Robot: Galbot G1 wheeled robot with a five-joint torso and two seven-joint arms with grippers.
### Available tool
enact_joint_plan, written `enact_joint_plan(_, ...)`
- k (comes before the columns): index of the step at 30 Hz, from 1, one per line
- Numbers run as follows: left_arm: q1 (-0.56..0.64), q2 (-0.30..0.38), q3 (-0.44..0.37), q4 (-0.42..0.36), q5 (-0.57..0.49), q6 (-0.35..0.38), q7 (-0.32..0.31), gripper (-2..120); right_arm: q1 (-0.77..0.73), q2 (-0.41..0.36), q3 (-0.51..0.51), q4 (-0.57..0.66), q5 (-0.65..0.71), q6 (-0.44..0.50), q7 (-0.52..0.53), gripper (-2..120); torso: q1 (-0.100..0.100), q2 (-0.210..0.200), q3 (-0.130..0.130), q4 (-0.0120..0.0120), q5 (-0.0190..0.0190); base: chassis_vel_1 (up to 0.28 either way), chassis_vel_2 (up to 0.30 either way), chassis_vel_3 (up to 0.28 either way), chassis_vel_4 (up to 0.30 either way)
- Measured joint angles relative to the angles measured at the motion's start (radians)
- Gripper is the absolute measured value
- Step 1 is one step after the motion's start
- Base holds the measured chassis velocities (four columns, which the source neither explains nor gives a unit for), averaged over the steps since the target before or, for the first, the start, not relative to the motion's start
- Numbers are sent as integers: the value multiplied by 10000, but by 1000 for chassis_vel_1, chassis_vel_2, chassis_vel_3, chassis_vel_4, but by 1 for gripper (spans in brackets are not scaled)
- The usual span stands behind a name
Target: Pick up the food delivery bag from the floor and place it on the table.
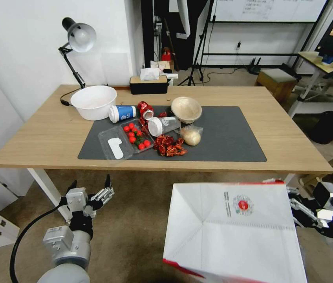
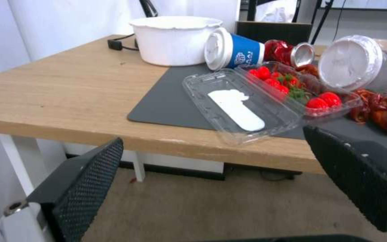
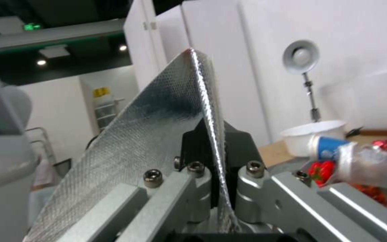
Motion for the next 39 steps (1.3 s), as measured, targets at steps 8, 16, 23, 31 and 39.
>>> enact_joint_plan(8, -6, -12, 11, 45, 15, -76, -11, 100, -1032, -584, 400, 1223, 1191, 770, 2452, 0, -7, -16, -10, 0, 0, 0, 0, 0, 0)
enact_joint_plan(16, -53, -2, 23, 122, 16, -135, -25, 100, -1766, -1284, 1165, 2397, 2457, 891, 3837, 0, -13, -27, -16, -2, -1, 0, 0, 0, 0)
enact_joint_plan(23, -81, 20, 25, 141, -6, -151, -40, 100, -1466, -1607, 1373, 2773, 3148, 925, 4722, 0, -14, -35, -19, 1, 0, 0, 0, 0, 0)
enact_joint_plan(31, -120, 33, 11, 221, -33, -182, -57, 100, -638, -2162, 1566, 3233, 4191, 1274, 6656, 0, -17, -40, -22, 0, 1, 0, 0, 0, 0)
enact_joint_plan(39, -138, 25, 1, 248, -45, -195, -72, 100, 652, -2758, 953, 3295, 5062, 2299, 10015, 0, -19, -44, -25, -1, 0, 0, 0, 0, 0)
